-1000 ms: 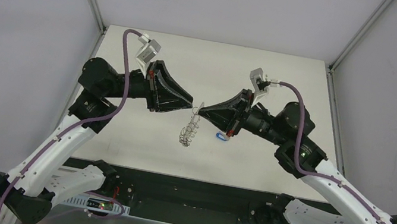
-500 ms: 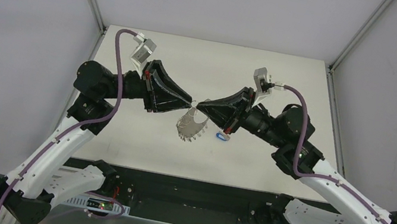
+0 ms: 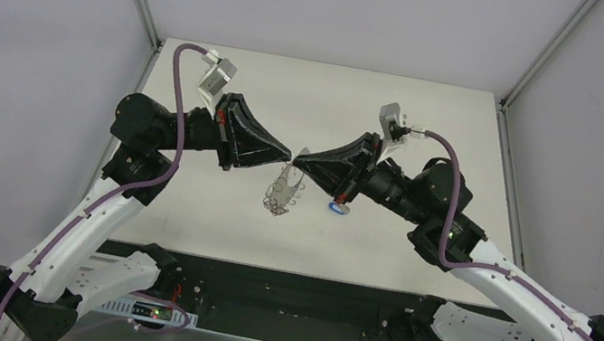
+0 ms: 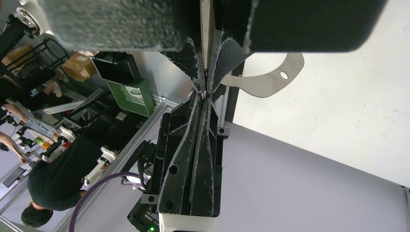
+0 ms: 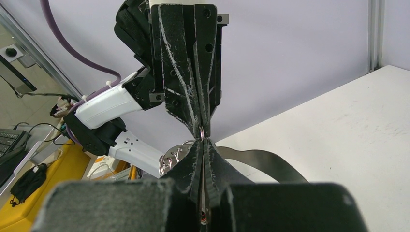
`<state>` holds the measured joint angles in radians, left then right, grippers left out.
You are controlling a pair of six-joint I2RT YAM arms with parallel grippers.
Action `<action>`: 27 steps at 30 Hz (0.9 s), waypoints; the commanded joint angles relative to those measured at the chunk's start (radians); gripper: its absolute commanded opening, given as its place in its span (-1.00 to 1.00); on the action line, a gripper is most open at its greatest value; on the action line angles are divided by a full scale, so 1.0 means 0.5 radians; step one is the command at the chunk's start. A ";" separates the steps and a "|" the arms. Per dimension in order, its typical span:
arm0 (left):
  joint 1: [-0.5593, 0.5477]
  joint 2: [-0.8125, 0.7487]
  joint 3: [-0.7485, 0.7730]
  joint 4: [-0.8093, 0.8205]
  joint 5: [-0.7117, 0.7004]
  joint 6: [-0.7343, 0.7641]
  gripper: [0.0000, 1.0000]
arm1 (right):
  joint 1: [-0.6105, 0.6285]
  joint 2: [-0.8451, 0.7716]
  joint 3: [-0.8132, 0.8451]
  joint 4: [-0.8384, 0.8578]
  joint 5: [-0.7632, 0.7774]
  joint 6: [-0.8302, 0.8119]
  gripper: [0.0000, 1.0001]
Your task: Put the keys on the keyring
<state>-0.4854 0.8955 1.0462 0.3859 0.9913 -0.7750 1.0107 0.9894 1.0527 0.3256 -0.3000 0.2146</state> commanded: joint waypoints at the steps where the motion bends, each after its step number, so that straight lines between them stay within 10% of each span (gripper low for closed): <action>1: -0.020 -0.031 -0.011 0.109 0.073 -0.025 -1.00 | 0.016 -0.038 0.029 0.213 0.055 -0.050 -1.00; 15: -0.020 -0.044 -0.020 0.083 0.045 -0.032 -0.35 | 0.037 -0.069 0.015 0.240 0.097 -0.076 -1.00; 27: -0.020 -0.042 -0.015 0.076 0.030 -0.013 -0.78 | 0.049 -0.096 -0.002 0.232 0.081 -0.080 -1.00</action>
<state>-0.4854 0.8852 1.0348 0.3870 0.9932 -0.7860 1.0267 0.9817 1.0477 0.3439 -0.2638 0.1837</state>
